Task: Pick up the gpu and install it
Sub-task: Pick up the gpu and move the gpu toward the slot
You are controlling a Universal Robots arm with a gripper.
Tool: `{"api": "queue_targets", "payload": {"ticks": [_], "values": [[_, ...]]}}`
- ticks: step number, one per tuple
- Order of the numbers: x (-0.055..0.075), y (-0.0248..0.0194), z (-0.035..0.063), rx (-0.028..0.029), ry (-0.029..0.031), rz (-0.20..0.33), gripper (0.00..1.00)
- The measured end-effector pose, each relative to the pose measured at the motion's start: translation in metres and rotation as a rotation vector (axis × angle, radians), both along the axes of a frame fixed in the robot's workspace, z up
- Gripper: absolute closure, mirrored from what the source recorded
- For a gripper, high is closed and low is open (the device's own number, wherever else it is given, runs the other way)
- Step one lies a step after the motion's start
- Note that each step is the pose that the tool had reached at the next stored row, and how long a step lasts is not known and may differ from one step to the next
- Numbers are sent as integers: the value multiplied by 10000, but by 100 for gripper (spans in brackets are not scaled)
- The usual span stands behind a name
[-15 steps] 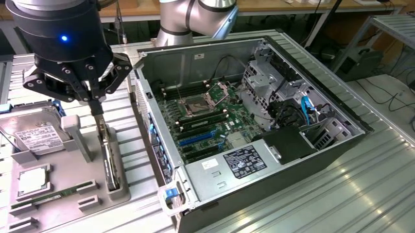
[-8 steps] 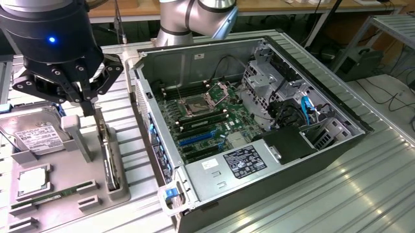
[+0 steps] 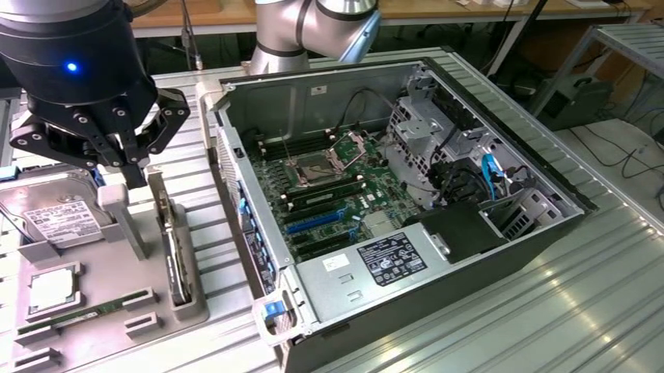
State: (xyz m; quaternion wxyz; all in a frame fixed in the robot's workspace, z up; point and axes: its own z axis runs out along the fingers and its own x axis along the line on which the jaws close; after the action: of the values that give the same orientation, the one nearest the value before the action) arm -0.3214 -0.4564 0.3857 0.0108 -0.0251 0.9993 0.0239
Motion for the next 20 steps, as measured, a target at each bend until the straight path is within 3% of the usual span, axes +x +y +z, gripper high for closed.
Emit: {"api": "queue_targets", "payload": {"ticks": [11,20], "values": [[0,0,0,0,0,0,89],[0,0,0,0,0,0,34]]}}
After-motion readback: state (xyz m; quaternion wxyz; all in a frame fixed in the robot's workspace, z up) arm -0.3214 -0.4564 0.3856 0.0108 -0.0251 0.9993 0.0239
